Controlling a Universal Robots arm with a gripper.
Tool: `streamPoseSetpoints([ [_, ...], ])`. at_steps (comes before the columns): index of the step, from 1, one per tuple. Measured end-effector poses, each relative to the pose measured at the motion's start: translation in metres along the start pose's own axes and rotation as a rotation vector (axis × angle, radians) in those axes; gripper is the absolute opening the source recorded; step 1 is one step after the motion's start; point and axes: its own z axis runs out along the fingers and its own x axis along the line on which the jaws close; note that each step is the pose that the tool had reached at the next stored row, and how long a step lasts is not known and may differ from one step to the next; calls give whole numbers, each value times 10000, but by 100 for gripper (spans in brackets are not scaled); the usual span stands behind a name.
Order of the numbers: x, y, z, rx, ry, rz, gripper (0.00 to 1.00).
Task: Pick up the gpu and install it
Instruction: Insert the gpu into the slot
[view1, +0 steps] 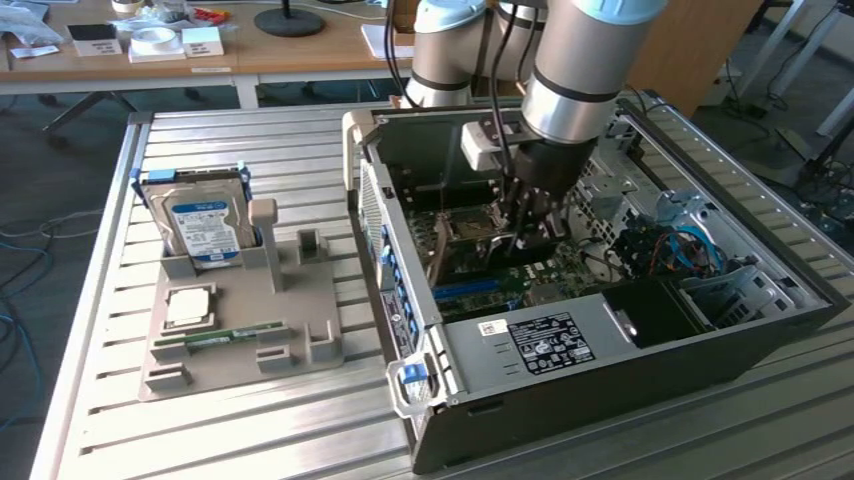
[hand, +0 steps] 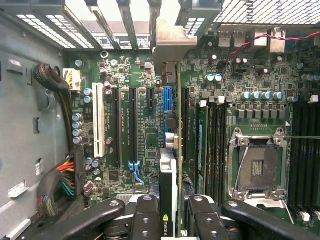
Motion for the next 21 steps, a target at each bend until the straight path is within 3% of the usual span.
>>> streamPoseSetpoints([
  [8,2,78,7,-1,3,0,27],
  [21,20,94,45,-1,21,0,27],
])
